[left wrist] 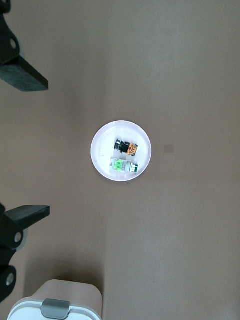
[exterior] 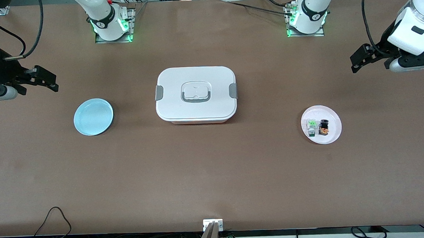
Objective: Transfer orange switch to right arm and place
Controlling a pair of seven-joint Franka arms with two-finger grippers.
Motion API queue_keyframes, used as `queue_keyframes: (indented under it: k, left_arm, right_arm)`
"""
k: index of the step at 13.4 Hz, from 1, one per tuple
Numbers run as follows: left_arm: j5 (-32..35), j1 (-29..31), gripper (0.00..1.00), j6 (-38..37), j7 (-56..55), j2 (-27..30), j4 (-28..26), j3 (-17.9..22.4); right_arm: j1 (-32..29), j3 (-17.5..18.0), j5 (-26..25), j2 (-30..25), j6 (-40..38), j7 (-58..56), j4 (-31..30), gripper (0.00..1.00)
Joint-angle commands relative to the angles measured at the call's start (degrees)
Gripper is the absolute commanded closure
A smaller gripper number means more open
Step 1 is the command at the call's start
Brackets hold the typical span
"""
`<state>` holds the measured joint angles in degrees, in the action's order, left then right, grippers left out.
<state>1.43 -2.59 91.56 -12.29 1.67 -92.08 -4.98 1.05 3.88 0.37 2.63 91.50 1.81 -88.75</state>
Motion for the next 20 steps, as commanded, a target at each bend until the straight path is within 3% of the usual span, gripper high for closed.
queue_keyframes:
  k: [1, 5, 11, 20]
  left_arm:
    - [-0.9, -0.1, 0.0, -0.2, 0.9, 0.0, 0.1, 0.1]
    - [-0.8, 0.0, 0.0, 0.5, 1.2, -1.0, 0.3, 0.1]
    - [-0.3, 0.1, 0.0, 1.3, 1.0, -6.9, 3.5, 0.3]
    - [0.1, 2.8, 0.0, -0.2, 40.0, -15.4, 2.8, 0.8]
  right_arm:
    - [-0.5, 0.8, -0.7, 0.1, -0.7, 0.7, 1.0, 0.0]
    - [-0.5, 0.8, -0.7, 0.1, -0.7, 0.7, 1.0, 0.0]
    - [-0.5, 0.8, -0.7, 0.1, -0.8, 0.7, 1.0, 0.0]
    - [-0.5, 0.8, -0.7, 0.2, -0.7, 0.7, 1.0, 0.0]
